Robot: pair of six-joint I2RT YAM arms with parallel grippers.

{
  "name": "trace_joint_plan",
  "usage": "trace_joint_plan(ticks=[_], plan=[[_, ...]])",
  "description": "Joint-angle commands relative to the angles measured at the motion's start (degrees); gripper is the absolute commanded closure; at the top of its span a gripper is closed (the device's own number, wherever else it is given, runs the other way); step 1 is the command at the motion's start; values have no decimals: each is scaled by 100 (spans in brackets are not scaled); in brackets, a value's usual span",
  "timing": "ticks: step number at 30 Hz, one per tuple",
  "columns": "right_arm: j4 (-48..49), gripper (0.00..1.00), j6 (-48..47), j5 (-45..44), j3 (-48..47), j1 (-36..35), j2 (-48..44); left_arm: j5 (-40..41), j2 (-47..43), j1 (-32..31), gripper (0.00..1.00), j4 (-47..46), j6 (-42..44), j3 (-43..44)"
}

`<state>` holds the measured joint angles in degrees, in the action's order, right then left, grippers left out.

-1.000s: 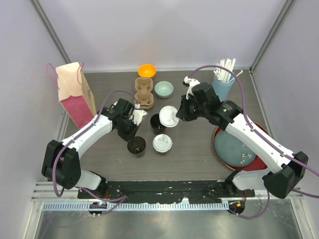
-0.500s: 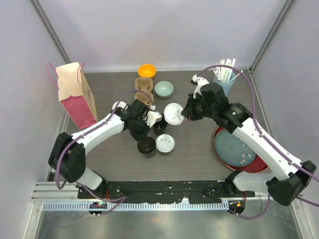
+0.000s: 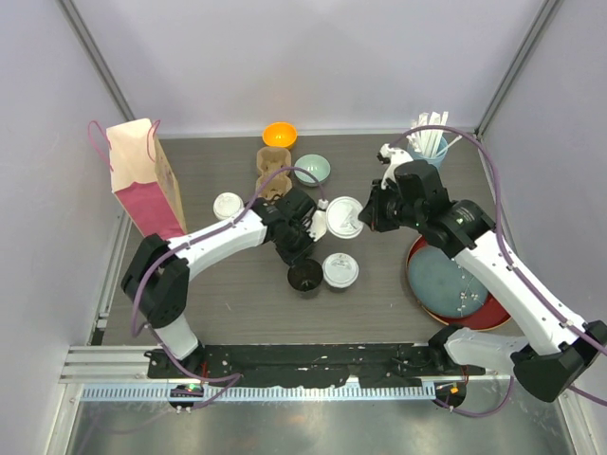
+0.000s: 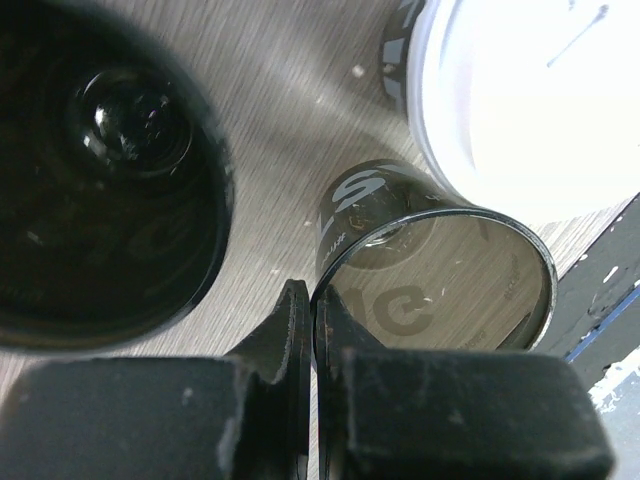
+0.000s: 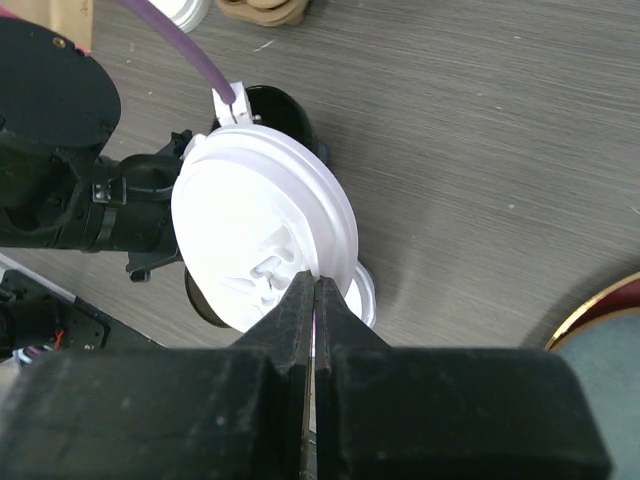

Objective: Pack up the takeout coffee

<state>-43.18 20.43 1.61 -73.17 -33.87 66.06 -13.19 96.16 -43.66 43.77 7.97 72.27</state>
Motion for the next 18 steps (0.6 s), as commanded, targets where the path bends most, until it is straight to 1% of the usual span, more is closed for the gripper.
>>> trace_joint_plan(ticks=[1, 6, 10, 11, 12, 14, 18], plan=[[-260, 99, -82, -380, -66, 213, -313, 27, 280, -222, 100, -123, -32, 445], [-349, 99, -100, -389, 4, 433, -524, 62, 684, -371, 100, -9, -15, 919], [-411, 99, -153, -328, -5, 451, -568, 88, 773, -380, 100, 263, 160, 1114], [-402, 99, -231, -258, 4, 460, -568, 115, 747, -380, 100, 342, 214, 1096], [-402, 99, -302, 99, 30, 460, -559, 158, 651, -380, 100, 526, 284, 1061], [-402, 99, -416, 418, 48, 451, -507, 238, 501, -380, 100, 676, 476, 869], [-472, 99, -539, 560, 74, 460, -375, 343, 114, -354, 100, 1001, 627, 473]])
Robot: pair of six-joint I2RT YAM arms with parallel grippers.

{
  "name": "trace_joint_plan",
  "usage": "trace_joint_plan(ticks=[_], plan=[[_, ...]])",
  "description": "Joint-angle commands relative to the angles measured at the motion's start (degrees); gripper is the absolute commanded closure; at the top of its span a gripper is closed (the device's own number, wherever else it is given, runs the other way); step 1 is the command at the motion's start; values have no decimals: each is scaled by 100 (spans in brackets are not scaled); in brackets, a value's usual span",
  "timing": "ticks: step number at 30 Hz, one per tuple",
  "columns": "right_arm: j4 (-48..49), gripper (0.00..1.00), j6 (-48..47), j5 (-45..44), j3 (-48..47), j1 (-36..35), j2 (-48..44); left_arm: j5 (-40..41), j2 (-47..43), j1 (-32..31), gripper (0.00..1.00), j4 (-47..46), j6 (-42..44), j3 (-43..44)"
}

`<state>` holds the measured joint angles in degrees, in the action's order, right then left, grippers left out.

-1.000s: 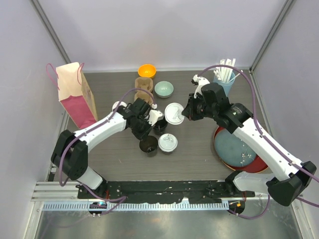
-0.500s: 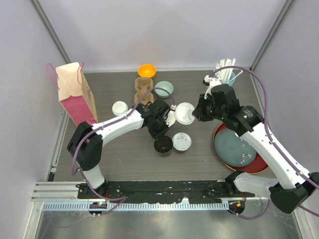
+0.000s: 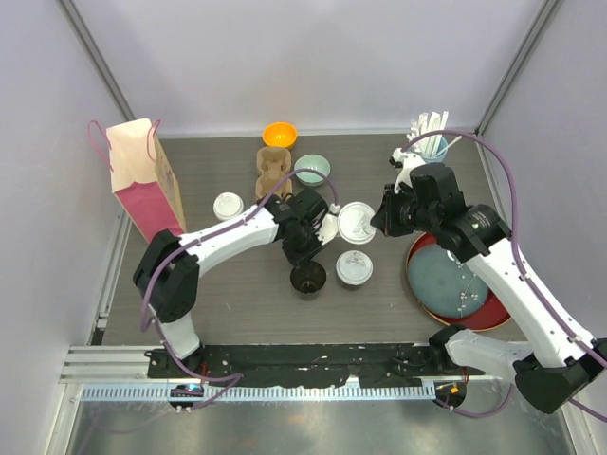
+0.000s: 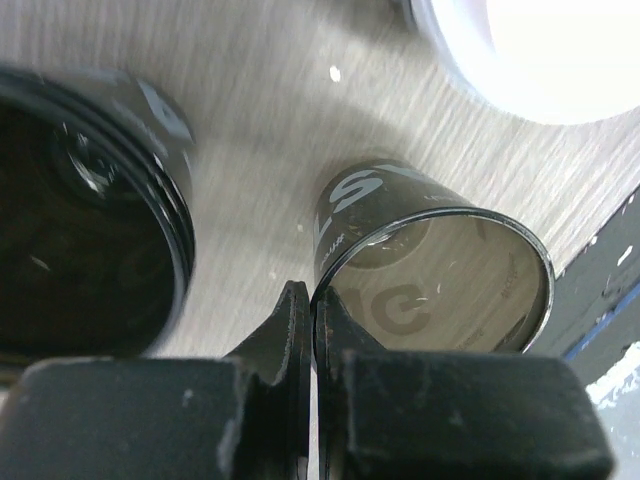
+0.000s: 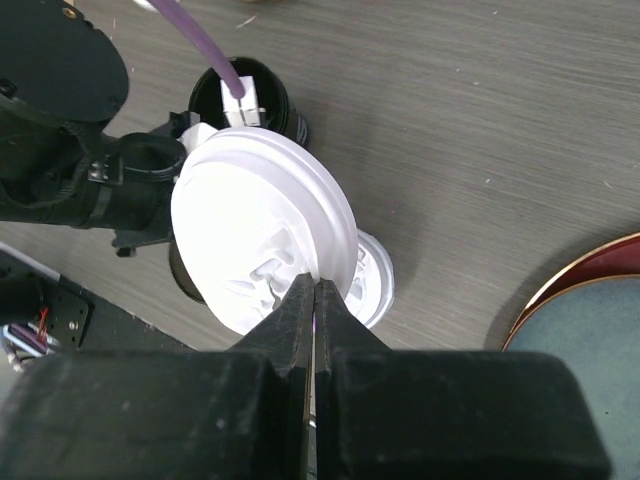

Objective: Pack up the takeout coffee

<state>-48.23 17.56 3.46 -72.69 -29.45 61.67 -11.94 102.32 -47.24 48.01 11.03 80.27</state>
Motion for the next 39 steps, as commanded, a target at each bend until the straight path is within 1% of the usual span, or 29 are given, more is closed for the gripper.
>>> trace_joint_plan(ticks=[1, 4, 9, 10, 11, 13, 14, 16, 17, 18, 20, 21, 22, 25, 26, 29, 31, 35, 39], plan=[[128, 99, -245, 531, 44, 10, 99, 271, -607, 5, 100, 569, 330, -406], [357, 99, -227, 856, 132, 10, 204, 385, -748, 101, 100, 499, 330, -609], [410, 99, -201, 1068, 114, -8, 381, 500, -837, 373, 100, 420, 269, -592], [419, 99, -174, 1112, 114, -25, 390, 457, -846, 391, 97, 420, 268, -574], [428, 99, -165, 1147, 123, -52, 390, 360, -898, 400, 85, 429, 277, -583], [446, 99, -87, 1183, 149, -131, 390, 263, -951, 409, 70, 464, 268, -565], [446, 99, -51, 1200, 149, -192, 398, 228, -1021, 409, 59, 516, 268, -548], [420, 99, 19, 1174, 141, -420, 416, 158, -1118, 444, 52, 586, 251, -451], [428, 99, 97, 1131, 132, -534, 433, 96, -1162, 470, 47, 683, 251, -416], [472, 99, 142, 982, 123, -857, 503, -9, -1284, 514, 45, 744, 251, -372], [490, 99, 264, 832, 71, -1202, 661, -202, -1416, 716, 40, 946, 260, -223], [481, 99, 300, 709, 18, -1395, 914, -281, -1556, 821, 39, 1008, 268, -179], [455, 99, 335, 665, -52, -1649, 1039, -491, -1627, 1040, 36, 1070, 277, -126], [533, 99, 432, 620, -219, -1940, 1478, -825, -1951, 1462, 34, 1237, 286, -178], [586, 99, 450, 664, -272, -1950, 1601, -905, -2031, 1751, 34, 1246, 286, -231], [639, 99, 389, 691, -412, -1977, 2032, -1125, -2374, 2252, 31, 1028, 242, -564], [692, 99, 345, 769, -474, -1985, 2330, -1143, -2532, 2404, 31, 887, 207, -792], [736, 99, 309, 875, -746, -1985, 2779, -1274, -2595, 2658, 31, 763, 128, -960], [421, 99, 257, 937, -1098, -1985, 3210, -1223, -2559, 2756, 31, 701, 93, -1022]])
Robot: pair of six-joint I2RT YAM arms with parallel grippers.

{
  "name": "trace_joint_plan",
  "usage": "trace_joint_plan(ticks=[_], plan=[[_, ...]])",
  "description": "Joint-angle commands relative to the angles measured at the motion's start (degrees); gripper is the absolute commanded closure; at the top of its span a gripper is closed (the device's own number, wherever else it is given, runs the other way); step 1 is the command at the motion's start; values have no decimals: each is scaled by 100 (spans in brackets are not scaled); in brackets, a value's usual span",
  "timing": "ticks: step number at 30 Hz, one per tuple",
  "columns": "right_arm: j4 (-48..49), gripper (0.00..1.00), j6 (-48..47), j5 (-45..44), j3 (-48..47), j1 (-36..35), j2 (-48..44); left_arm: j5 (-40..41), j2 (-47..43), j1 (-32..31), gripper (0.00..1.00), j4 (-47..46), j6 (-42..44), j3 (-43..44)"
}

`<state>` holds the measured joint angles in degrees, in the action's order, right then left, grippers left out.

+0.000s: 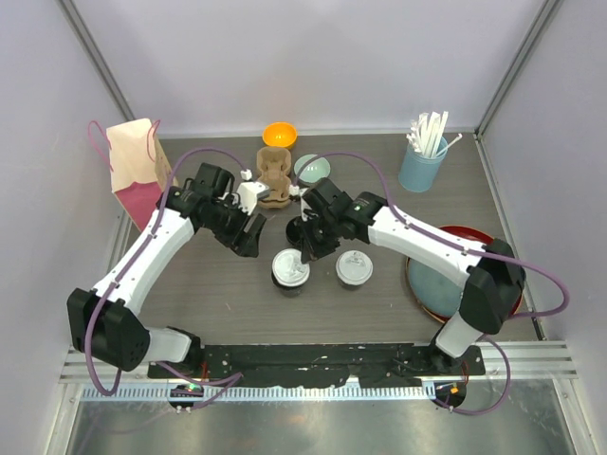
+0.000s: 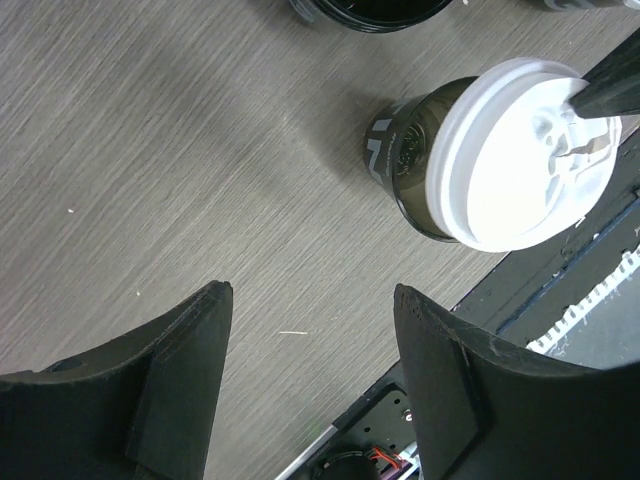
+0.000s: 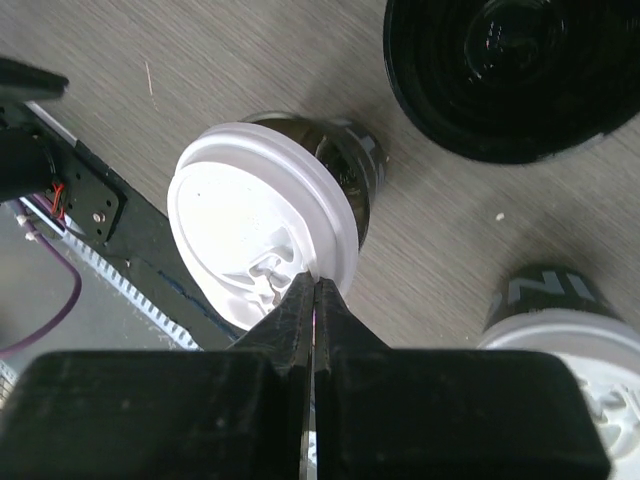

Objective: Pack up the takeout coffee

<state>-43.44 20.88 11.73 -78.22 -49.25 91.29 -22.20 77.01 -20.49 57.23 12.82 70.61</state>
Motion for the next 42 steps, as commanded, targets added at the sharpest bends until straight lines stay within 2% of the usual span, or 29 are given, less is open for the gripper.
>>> trace_joint_plan(ticks=[1, 14, 32, 35, 36, 39, 42], plan=[[-138, 99, -102, 137, -624, -5, 354, -197, -28, 80, 30, -239, -87, -100], [-762, 99, -330, 225, -1152, 30, 944, -206, -37, 80, 28, -292, -69, -205], [-692, 99, -427, 383, -1240, 30, 1251, -399, 7, 80, 27, -292, -113, -276], [-657, 99, -419, 392, -1240, 30, 1251, -829, 24, 80, 34, -466, -410, -398], [-657, 99, -419, 392, -1249, 30, 1260, -952, 42, 80, 42, -554, -551, -486], [-622, 99, -401, 374, -1249, 39, 1295, -1199, 164, 80, 49, -765, -1070, -653], [-569, 99, -392, 392, -1187, 30, 1286, -1173, 279, 89, 43, -1011, -1543, -846]])
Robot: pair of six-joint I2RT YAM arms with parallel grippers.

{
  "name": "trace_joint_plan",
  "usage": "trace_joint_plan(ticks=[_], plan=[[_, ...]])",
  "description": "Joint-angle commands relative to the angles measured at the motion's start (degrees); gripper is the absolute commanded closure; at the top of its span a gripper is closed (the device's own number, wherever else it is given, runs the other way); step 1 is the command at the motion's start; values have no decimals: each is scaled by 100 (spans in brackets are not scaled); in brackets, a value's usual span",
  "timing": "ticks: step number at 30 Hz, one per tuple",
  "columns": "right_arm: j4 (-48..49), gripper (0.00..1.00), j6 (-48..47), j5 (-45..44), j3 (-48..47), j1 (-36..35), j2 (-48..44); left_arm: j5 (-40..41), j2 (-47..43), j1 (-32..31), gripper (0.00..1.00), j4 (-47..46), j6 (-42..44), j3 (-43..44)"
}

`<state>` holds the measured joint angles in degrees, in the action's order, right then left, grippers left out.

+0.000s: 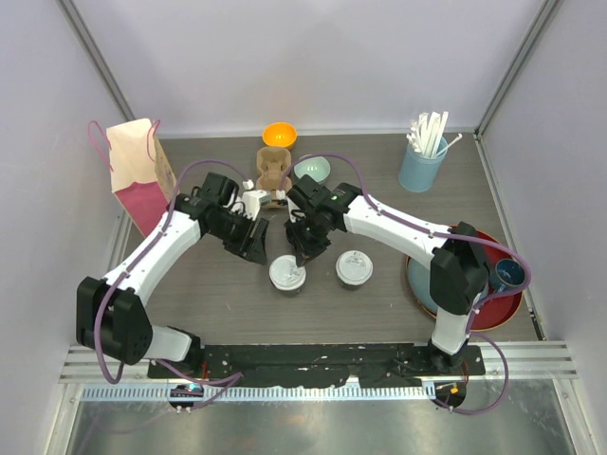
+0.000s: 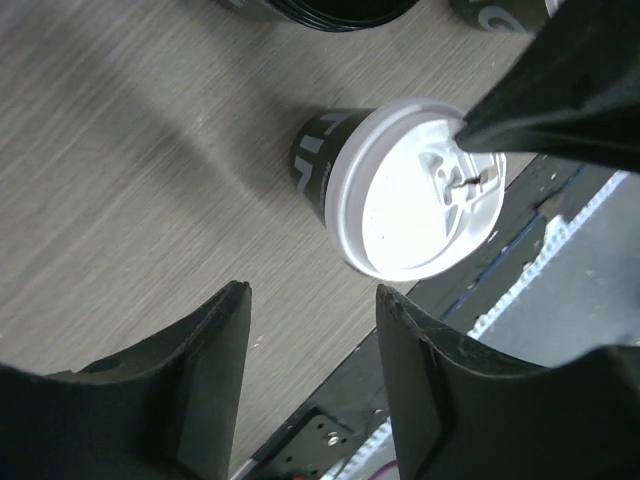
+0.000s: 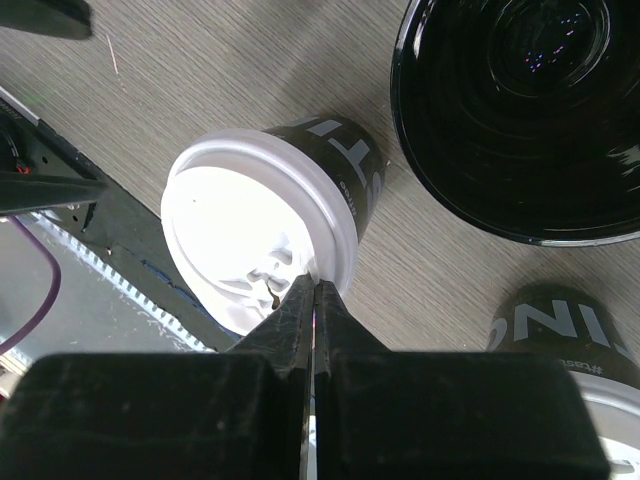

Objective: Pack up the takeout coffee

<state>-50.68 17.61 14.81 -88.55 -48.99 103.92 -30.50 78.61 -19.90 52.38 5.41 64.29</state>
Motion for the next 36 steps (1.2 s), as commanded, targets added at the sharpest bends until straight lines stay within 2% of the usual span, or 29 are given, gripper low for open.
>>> trace_joint_plan(ticks=[1, 6, 14, 17, 23, 31, 36], plan=[[163, 99, -38, 84, -145, 4, 14, -412, 128, 21, 41, -605, -935, -276], [190, 99, -12, 40, -101, 4, -30, -781, 67, 21, 37, -896, -1489, -479], [286, 99, 41, 40, 31, 4, -82, -966, 23, 21, 37, -1107, -2008, -725], [312, 99, 59, 31, 128, 4, -126, -1019, 110, 21, 39, -1107, -2026, -760], [356, 99, 76, 84, 154, 4, -135, -1019, 269, 21, 52, -1107, -2053, -866], [462, 99, 129, 84, 251, 4, -188, -1133, 435, 4, 59, -1055, -2149, -1042], [655, 99, 217, 92, 487, 12, -284, -1169, 699, -119, 69, -1054, -2202, -1077]])
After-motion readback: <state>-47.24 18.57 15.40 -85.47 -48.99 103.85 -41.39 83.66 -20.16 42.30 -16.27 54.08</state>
